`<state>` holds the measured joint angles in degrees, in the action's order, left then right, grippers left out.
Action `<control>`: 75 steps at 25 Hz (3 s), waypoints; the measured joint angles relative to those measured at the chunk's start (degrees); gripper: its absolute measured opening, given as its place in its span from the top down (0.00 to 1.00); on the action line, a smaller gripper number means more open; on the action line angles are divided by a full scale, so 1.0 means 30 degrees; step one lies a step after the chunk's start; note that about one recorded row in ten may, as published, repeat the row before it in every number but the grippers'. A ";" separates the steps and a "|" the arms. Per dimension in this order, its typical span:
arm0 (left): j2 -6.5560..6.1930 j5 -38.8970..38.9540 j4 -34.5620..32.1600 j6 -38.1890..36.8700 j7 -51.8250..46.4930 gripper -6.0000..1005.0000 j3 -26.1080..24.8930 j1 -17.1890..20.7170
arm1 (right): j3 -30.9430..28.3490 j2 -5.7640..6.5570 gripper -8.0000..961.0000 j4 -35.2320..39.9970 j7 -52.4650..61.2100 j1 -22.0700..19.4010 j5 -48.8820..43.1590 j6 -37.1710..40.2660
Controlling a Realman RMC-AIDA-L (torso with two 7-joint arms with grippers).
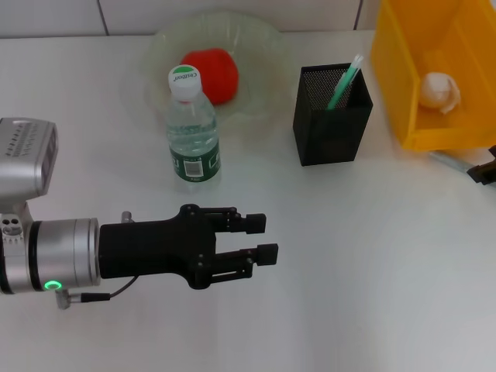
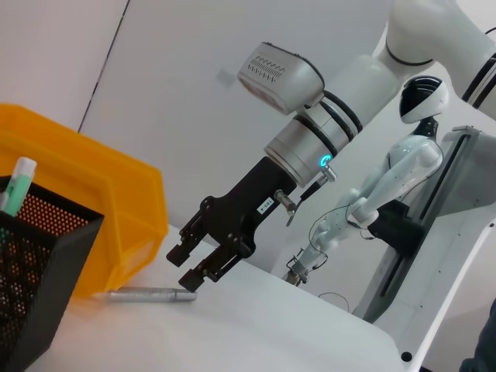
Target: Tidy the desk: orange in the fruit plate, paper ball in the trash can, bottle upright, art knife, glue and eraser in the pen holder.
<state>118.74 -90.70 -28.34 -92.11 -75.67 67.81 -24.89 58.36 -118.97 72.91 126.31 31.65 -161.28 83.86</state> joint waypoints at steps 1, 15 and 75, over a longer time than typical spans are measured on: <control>0.0000 0.0000 0.0032 0.0048 -0.0001 0.43 -0.0009 -0.0001 | -0.0003 0.0004 0.49 -0.0319 0.0000 0.0041 -0.0013 -0.0321; 0.0033 0.0139 0.0051 0.0177 -0.0001 0.42 0.0027 -0.0059 | 0.0119 0.0037 0.59 -0.2611 -0.0068 0.0272 -0.0098 -0.2682; -0.0032 0.0203 0.0245 0.0311 0.0300 0.42 -0.0290 -0.0309 | -0.5576 -0.0082 0.85 -1.3756 -1.7585 0.1187 2.2281 -0.3262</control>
<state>118.65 -90.09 -27.61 -91.18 -74.77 66.94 -25.82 41.63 -119.22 31.64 73.55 35.21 -94.44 74.07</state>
